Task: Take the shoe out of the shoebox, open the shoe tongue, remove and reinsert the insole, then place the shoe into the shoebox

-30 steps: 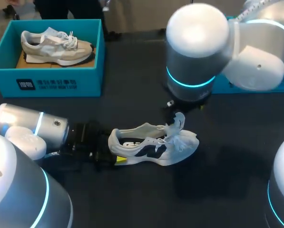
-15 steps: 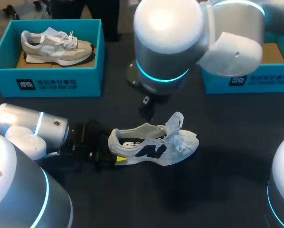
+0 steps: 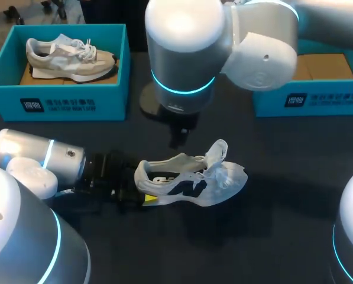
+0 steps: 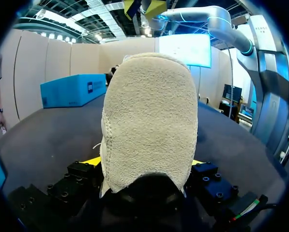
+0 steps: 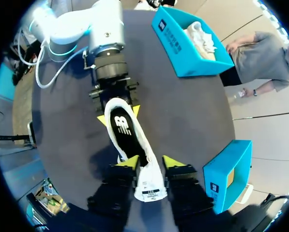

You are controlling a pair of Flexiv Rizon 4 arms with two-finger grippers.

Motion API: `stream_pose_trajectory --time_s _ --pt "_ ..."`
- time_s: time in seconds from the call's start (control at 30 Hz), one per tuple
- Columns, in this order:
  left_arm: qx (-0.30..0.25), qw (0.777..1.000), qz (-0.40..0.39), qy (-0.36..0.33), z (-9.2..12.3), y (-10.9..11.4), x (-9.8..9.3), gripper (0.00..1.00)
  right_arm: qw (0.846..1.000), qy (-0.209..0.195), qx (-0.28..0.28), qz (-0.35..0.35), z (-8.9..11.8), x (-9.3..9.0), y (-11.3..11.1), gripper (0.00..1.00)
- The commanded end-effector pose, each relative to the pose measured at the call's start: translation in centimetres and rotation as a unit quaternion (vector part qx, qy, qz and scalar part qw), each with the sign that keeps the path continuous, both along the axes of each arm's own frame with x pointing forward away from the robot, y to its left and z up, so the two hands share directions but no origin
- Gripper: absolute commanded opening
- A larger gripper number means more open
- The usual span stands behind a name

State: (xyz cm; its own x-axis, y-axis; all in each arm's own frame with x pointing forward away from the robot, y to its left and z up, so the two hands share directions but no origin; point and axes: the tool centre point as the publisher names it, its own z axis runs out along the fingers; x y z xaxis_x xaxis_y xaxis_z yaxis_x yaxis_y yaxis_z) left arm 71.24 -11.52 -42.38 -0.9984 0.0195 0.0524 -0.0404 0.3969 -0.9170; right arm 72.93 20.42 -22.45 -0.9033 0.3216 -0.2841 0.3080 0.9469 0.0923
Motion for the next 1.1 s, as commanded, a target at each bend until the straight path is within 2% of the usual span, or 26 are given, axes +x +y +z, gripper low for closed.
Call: stream_pose_trajectory --time_s 0.03,0.53,0.63,0.73,0.8,0.83,1.1 --pt "0.0 1.0 0.0 0.0 0.0 0.0 0.0 0.0 1.0 -0.001 -0.002 -0.001 0.0 -0.1 0.1 0.0" --pt "0.0 1.0 0.0 0.0 0.0 0.0 0.0 0.0 1.0 -0.001 -0.002 -0.001 0.0 -0.1 0.1 0.0" --pt "0.0 1.0 0.0 0.0 0.0 0.0 0.0 0.0 0.999 -0.007 -0.033 0.039 -0.7 -0.2 0.8 0.0" --pt "0.0 1.0 0.0 0.0 0.0 0.0 0.0 0.0 0.988 -0.014 -0.071 0.137 -1.4 -0.2 1.4 0.0" --pt "0.0 1.0 0.0 0.0 0.0 0.0 0.0 0.0 0.98 -0.009 -0.051 0.19 -2.4 -0.3 1.7 0.0" --pt "0.0 1.0 0.0 0.0 0.0 0.0 0.0 0.0 0.98 0.005 -0.077 0.185 -2.9 -0.4 1.5 0.0" --pt "0.0 1.0 0.0 0.0 0.0 0.0 0.0 0.0 0.98 0.005 -0.077 0.185 -2.9 -0.4 1.5 0.0"
